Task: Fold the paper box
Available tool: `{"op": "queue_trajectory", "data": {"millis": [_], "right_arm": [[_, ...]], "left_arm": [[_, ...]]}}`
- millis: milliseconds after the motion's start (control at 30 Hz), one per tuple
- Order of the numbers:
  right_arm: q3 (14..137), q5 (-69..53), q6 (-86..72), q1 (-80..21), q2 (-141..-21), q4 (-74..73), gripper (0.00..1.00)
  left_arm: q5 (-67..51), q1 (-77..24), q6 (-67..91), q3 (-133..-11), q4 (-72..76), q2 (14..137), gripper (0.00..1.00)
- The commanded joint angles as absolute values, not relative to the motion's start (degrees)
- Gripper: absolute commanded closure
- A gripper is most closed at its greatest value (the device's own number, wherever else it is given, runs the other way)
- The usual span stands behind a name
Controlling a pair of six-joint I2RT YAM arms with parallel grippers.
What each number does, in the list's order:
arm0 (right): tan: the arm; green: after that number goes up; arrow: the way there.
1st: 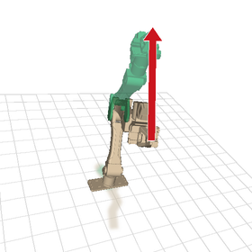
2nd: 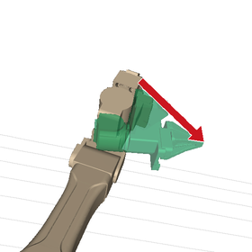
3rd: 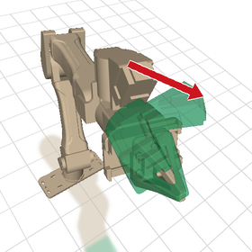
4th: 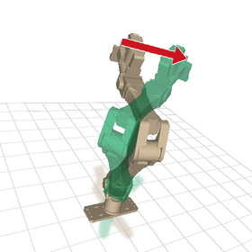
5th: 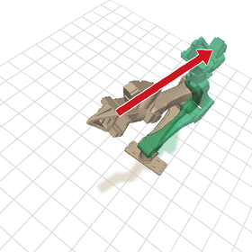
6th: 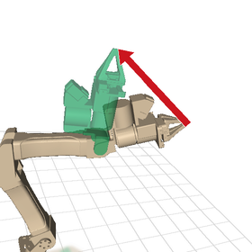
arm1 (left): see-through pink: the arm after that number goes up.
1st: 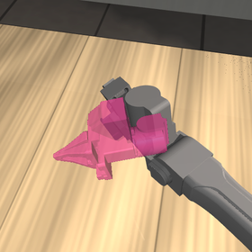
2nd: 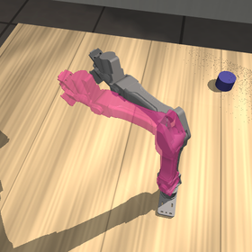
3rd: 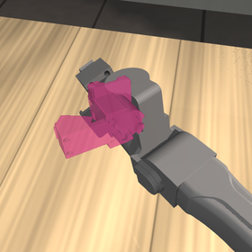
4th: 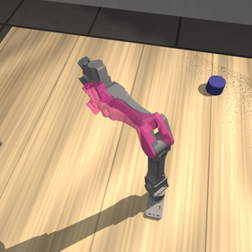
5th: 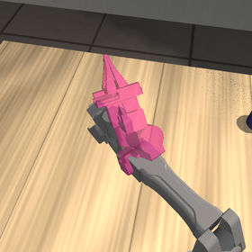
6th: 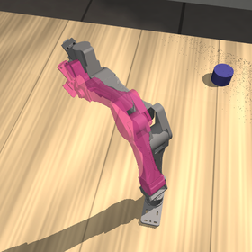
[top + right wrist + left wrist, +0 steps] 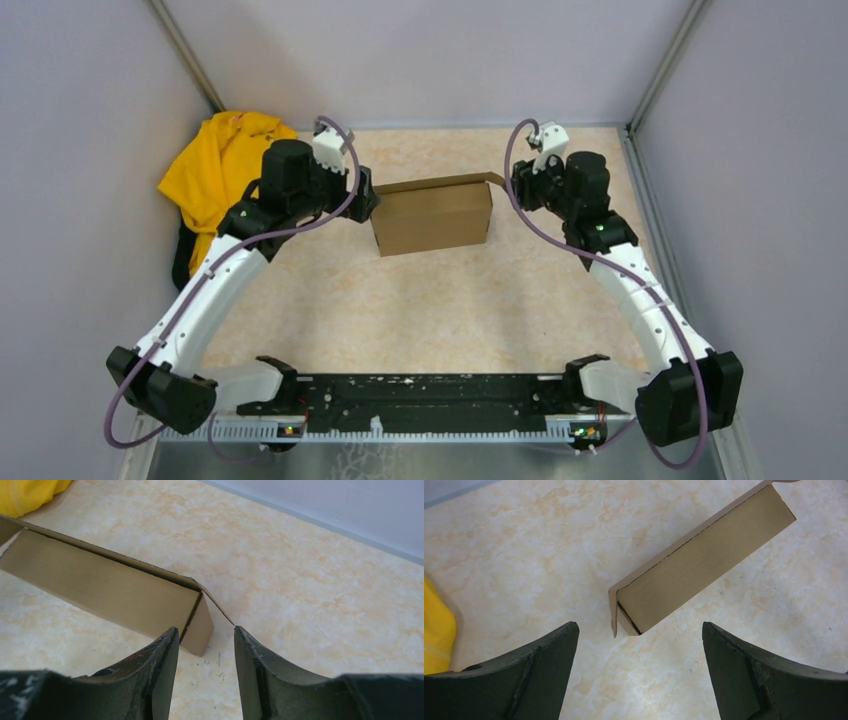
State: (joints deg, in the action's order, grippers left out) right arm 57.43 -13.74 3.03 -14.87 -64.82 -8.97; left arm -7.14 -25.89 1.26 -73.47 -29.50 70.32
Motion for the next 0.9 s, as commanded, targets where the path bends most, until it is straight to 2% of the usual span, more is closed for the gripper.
{"op": "queue_trajectory", "data": {"millis": [0, 233, 467, 867], "right_arm": [[62.84, -17.78, 6.34, -15.66, -64.47, -9.91, 0.55], [68.49, -22.22, 10.00, -15.64, -70.31, -15.98, 0.56], [72.99, -21.87, 11.35, -15.64, -75.93, -18.48, 0.67], [75.07, -18.86, 12.31, -15.64, -79.49, -18.34, 0.67]], "left_arm": [[-2.32, -25.99, -2.59, -73.30, -30.92, 66.46, 0.01], [-0.89, -26.01, -4.16, -70.59, -31.82, 65.03, 0.07], [-0.54, -26.02, -3.08, -69.89, -31.58, 66.71, 0.17], [-1.36, -26.02, -2.80, -70.17, -29.17, 70.19, 0.17]]}}
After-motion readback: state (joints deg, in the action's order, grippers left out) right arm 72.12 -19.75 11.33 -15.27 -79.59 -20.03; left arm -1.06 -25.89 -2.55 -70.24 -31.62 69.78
